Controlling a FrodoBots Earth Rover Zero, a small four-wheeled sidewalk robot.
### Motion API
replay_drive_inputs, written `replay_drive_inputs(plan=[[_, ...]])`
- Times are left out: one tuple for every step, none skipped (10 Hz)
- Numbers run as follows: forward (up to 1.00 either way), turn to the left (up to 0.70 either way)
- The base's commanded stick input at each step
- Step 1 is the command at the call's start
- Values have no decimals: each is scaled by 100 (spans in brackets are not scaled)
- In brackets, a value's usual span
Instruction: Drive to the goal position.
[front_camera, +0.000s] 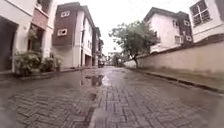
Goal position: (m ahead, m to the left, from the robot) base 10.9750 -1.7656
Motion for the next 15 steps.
replay_drive_inputs(plan=[[50,0],[50,0],[50,0],[50,0],[50,0],[50,0],[50,0],[50,0],[50,0],[50,0],[50,0],[50,0],[50,0],[50,0],[50,0]])
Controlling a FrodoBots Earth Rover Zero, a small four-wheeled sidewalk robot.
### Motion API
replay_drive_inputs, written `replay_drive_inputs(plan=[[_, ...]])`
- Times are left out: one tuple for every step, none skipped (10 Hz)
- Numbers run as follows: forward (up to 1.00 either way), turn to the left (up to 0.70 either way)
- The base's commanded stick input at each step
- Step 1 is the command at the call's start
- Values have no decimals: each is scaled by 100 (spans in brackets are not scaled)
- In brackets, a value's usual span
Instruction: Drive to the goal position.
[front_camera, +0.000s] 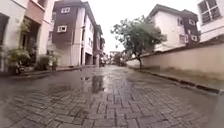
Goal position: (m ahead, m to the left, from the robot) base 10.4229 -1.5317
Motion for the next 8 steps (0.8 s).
replay_drive_inputs(plan=[[50,0],[50,0],[50,0],[50,0],[50,0],[50,0],[50,0],[50,0]])
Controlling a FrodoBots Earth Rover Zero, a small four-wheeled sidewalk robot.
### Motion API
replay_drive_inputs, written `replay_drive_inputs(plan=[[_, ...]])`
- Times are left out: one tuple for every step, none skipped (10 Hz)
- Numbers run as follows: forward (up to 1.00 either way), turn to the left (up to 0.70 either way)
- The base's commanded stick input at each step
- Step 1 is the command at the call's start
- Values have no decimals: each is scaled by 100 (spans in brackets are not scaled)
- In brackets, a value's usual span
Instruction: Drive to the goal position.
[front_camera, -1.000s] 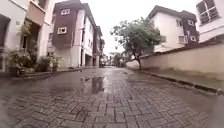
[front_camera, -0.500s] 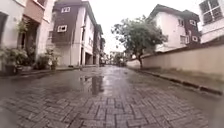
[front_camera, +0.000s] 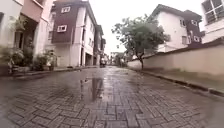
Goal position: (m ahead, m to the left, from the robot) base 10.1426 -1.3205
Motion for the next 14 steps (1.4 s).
replay_drive_inputs(plan=[[50,0],[50,0],[50,0],[50,0],[50,0],[50,0],[50,0],[50,0],[50,0],[50,0],[50,0],[50,0],[50,0],[50,0]])
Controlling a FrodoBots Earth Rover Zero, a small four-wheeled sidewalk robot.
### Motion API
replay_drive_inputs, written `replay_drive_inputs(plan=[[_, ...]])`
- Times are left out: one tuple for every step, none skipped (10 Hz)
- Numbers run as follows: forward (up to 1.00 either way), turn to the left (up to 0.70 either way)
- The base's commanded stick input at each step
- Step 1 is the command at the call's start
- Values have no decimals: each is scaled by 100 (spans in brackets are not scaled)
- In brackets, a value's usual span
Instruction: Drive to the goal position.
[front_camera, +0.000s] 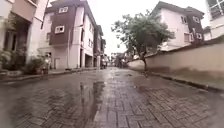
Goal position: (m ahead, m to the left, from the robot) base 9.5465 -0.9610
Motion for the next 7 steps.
replay_drive_inputs(plan=[[50,0],[50,0],[50,0],[50,0],[50,0],[50,0],[50,0]])
